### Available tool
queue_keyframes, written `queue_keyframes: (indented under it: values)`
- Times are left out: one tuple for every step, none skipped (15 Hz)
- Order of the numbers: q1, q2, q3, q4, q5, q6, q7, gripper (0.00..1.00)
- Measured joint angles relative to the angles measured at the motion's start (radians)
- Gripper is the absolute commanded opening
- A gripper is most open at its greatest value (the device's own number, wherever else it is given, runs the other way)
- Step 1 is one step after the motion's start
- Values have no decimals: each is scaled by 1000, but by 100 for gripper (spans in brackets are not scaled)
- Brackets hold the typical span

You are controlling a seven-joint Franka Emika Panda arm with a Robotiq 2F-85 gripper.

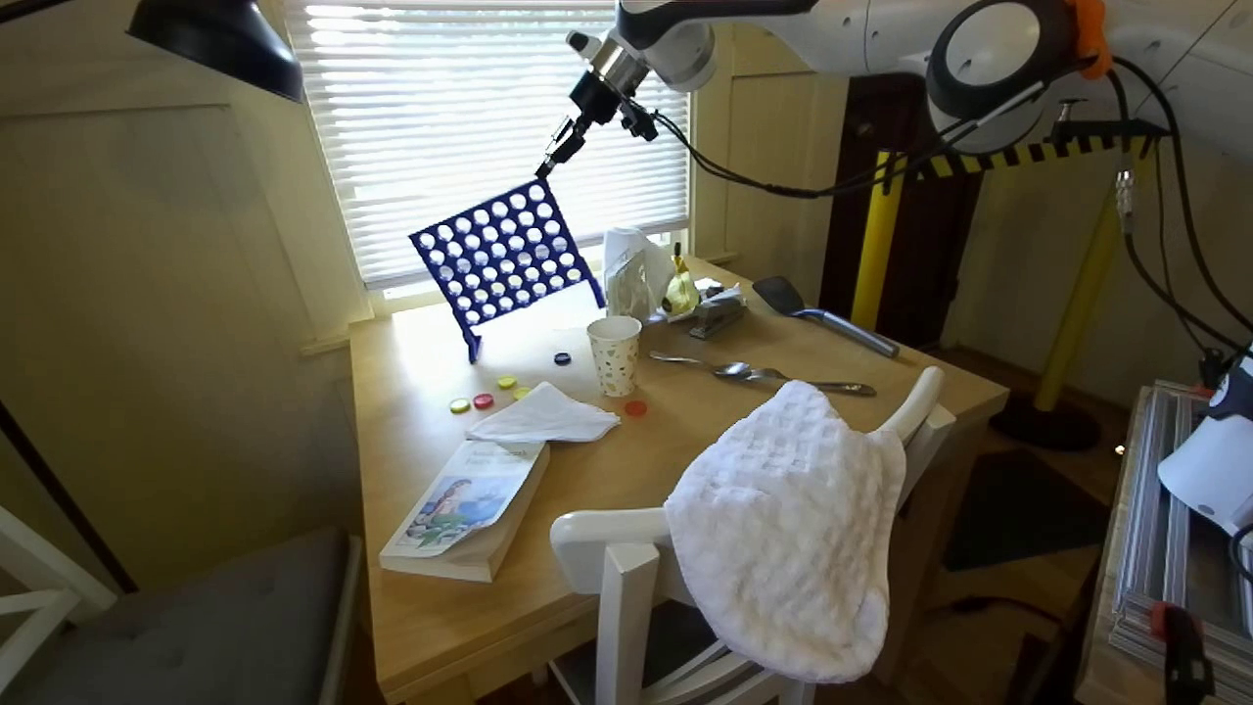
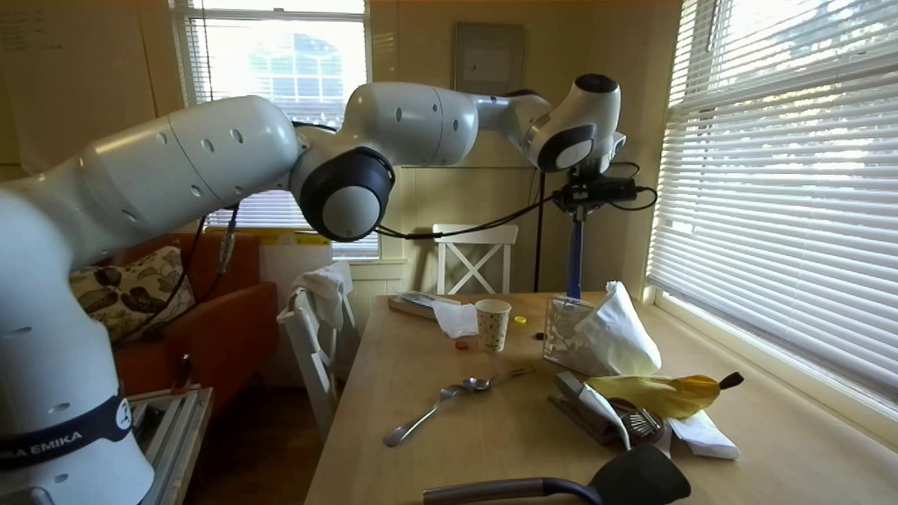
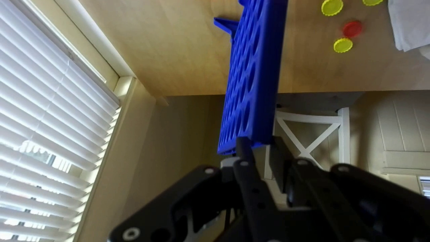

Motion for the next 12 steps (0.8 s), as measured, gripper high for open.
queue_keyframes:
  values:
    - [0,-3,0,0,0,0,-10,5]
    - [-1,-4,0,0,0,0,-17,5]
    - [-1,-4,0,0,0,-1,-22,5]
    - [-1,-4,-1,0,0,-5,-22,5]
    - [-1,-4,-4,0,-1,-8,-22,5]
    - [-2,-5,-5,0,-1,-11,-22,5]
    - [-4,-5,-5,0,-1,-17,-24,5]
    - [-8,-3,-5,-3,-1,-31,-25,5]
    - [-14,3,-4,-7,-1,-46,-30,5]
    - [-22,11,-4,-14,-1,-59,-35,5]
    - [-29,22,-4,-15,-1,-76,-38,5]
    - [-35,34,-4,-16,-1,-91,-39,5]
